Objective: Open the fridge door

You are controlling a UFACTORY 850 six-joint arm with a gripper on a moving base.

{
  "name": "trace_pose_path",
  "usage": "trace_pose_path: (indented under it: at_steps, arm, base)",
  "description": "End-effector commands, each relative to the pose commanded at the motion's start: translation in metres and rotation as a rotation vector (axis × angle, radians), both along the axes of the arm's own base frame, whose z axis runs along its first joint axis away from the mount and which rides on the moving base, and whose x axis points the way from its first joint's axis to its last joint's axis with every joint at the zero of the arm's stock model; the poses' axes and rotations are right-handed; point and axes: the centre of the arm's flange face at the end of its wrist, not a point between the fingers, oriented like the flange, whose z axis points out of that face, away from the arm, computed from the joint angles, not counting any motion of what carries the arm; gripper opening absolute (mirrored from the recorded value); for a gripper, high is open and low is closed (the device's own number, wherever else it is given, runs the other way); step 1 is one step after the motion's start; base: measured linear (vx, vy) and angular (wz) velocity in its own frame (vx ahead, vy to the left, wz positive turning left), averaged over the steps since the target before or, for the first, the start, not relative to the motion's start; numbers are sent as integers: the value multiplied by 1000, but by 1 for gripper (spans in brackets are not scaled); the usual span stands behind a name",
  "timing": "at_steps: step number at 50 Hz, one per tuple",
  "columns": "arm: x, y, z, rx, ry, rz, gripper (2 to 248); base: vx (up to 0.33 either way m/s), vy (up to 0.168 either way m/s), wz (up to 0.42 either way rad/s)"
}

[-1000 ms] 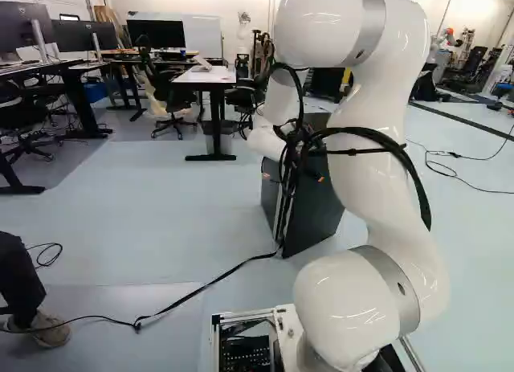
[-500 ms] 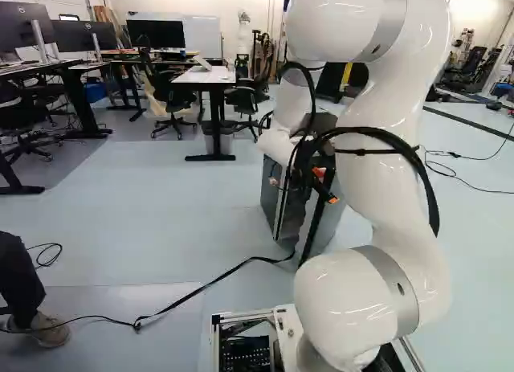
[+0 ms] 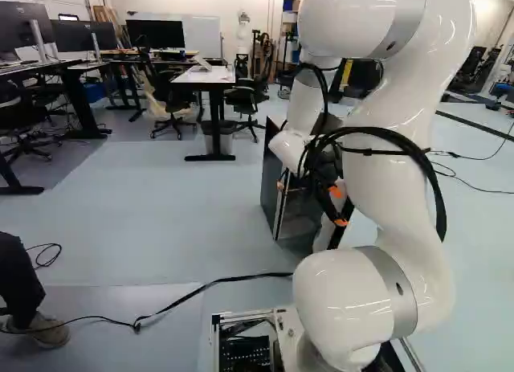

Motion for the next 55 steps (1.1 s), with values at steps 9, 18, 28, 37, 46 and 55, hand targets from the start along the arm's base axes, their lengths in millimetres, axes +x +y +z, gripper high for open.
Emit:
trace_pose_path:
  at_steps: [9, 18, 28, 37, 46, 55]
  arm:
    - [-10, -5, -2, 12, 9, -58, 247]
    - [-13, -6, -1, 0, 21, -69, 247]
    - [-16, -9, 3, -48, 61, -85, 247]
    - [-20, -8, 8, -98, 103, -91, 247]
    - [-27, 5, 11, -152, 152, -66, 247]
    - [-33, 24, 15, -207, 193, -21, 247]
  base:
    - [0, 0, 0]
    - [0, 0, 0]
    - [0, 0, 0]
    - [0, 0, 0]
    - [0, 0, 0]
    - [0, 0, 0]
